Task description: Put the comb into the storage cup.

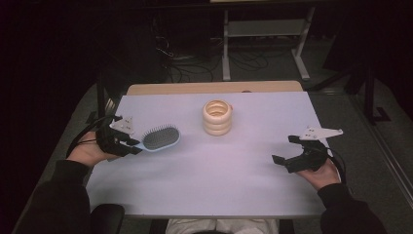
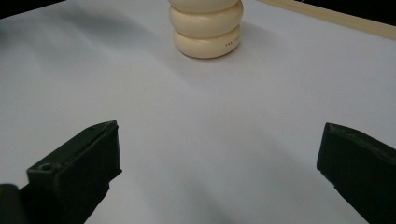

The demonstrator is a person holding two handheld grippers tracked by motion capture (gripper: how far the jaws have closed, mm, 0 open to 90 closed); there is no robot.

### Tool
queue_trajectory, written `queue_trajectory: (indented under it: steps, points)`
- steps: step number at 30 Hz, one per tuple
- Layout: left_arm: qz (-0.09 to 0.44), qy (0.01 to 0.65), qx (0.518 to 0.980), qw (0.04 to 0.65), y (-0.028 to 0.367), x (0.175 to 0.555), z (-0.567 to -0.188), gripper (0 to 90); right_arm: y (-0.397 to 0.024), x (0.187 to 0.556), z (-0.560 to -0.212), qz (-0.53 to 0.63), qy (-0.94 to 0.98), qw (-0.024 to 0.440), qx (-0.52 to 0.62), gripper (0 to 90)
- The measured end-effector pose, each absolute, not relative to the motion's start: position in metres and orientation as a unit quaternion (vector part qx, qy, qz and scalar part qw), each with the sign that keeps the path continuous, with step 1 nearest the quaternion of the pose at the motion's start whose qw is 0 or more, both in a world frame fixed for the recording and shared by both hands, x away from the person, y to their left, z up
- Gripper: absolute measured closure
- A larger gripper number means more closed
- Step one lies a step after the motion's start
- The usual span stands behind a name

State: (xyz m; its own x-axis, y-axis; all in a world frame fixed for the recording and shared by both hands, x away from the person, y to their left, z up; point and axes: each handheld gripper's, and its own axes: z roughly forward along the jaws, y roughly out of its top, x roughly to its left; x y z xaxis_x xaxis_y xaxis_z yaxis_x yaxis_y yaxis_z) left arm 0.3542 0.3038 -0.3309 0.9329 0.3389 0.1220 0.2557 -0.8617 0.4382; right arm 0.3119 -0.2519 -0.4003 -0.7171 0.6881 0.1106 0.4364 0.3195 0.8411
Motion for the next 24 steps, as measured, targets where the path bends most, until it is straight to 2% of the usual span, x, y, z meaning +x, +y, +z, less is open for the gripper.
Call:
queue_trajectory:
  steps: [24]
  points:
    - [0.127, 0.124, 0.96, 0.215, 0.275, 0.362, -0.286, 70.0, -0.252, 0.313, -0.401, 0.466, 0.803, 0.133, 0.347, 0.0]
